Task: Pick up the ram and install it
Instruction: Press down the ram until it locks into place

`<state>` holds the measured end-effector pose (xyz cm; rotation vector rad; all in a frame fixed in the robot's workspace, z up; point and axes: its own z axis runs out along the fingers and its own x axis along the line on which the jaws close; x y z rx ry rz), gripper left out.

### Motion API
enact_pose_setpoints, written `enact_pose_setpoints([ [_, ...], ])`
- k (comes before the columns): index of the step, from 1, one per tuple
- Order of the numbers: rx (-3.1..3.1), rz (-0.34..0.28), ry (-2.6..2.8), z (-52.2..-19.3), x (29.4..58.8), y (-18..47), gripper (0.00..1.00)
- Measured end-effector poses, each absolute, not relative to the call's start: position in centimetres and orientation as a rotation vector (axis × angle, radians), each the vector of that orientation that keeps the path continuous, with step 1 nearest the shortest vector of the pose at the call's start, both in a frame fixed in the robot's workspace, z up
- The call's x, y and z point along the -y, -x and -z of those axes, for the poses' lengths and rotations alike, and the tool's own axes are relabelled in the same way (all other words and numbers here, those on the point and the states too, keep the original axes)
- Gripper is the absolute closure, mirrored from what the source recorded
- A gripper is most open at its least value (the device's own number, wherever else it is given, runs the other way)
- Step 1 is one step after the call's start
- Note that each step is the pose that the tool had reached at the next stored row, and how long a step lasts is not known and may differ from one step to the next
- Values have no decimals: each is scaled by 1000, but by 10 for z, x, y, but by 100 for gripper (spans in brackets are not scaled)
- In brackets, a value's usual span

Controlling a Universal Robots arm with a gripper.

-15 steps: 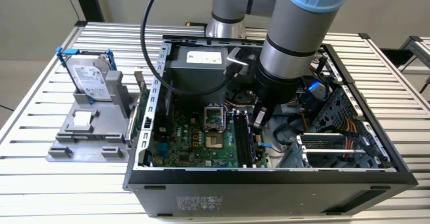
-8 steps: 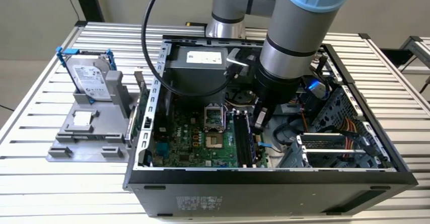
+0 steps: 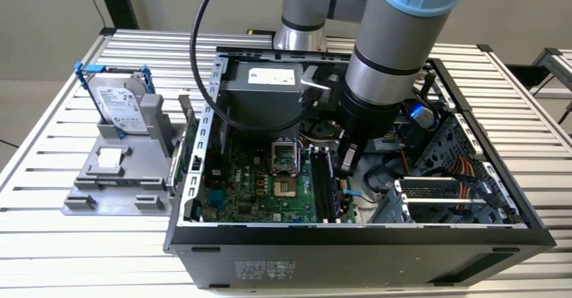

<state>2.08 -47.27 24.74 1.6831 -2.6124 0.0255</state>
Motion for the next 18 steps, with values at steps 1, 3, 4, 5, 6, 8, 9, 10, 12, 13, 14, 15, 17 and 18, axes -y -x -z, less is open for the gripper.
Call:
enact_pose_setpoints([
  [1, 2604, -26, -1696, -247, 473, -21, 100],
  [3, 2588, -26, -1721, -247, 473, -21, 100],
  [4, 2579, -27, -1734, -247, 473, -21, 100],
  [5, 2570, -27, -1747, -247, 473, -21, 100],
  [6, 2561, -27, -1761, -247, 473, -21, 100],
  [8, 2543, -28, -1787, -247, 473, -21, 100],
  [9, 2533, -28, -1802, -247, 472, -21, 100],
  [10, 2522, -28, -1817, -247, 472, -21, 100],
  [12, 2500, -26, -1850, -246, 472, -21, 100],
  [13, 2490, -25, -1865, -246, 472, -21, 100],
  [14, 2481, -23, -1879, -246, 472, -21, 100],
  [15, 2471, -21, -1893, -245, 472, -20, 100],
  [17, 2455, -21, -1916, -244, 472, -19, 100],
  [18, 2446, -21, -1927, -243, 472, -19, 100],
])
